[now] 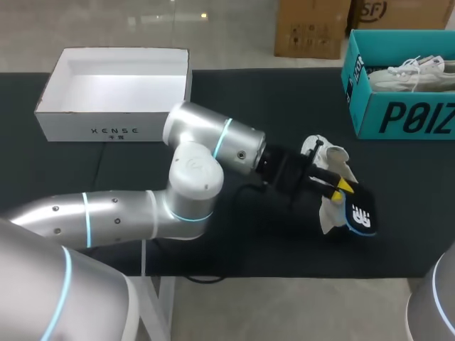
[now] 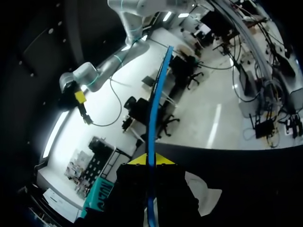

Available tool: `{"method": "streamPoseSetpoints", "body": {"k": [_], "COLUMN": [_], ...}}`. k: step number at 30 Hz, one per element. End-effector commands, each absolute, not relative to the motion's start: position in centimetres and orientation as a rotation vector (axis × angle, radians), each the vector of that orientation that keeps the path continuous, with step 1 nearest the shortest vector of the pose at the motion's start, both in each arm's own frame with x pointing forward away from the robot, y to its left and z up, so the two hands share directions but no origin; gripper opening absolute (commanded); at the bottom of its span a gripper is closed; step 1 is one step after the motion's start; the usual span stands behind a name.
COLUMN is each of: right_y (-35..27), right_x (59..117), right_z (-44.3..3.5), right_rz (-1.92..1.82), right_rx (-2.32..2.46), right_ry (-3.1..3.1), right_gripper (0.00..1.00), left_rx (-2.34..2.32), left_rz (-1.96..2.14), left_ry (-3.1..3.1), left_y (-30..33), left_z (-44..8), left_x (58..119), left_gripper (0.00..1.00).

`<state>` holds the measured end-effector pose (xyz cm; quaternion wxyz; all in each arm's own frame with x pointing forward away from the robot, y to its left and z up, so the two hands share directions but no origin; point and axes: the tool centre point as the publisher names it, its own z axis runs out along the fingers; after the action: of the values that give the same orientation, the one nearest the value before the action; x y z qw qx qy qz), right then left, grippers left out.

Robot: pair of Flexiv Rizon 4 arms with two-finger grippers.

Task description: Take the shoe out of the shoebox, open the shoe tongue, remove and reinsert the insole, then place the shoe into the shoebox

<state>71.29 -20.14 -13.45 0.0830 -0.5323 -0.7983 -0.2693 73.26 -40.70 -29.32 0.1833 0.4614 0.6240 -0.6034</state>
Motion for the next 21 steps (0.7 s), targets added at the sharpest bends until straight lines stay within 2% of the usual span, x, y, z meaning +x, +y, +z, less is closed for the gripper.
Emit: {"method": "streamPoseSetpoints", "body": {"k": [1,21], "right_y": [-20.2,-20.2], "right_x": [71.4,71.4], "right_z": [-13.5,-13.5], "right_rz": [-0.799,-0.799], "right_rx": [-1.59,-1.59], "right_ry": [-2.383,-2.383], "right_gripper": [1.0,1.0], "left_rx": [1.31,1.244], "left_rz": [-1.704,-1.657], "left_ry": [1.735,1.836], "left_y": [-41.2,-39.5], "left_z": [-29.9,-31.6], "left_x": [73.9,76.4], "left_gripper": [0.0,0.0]}}
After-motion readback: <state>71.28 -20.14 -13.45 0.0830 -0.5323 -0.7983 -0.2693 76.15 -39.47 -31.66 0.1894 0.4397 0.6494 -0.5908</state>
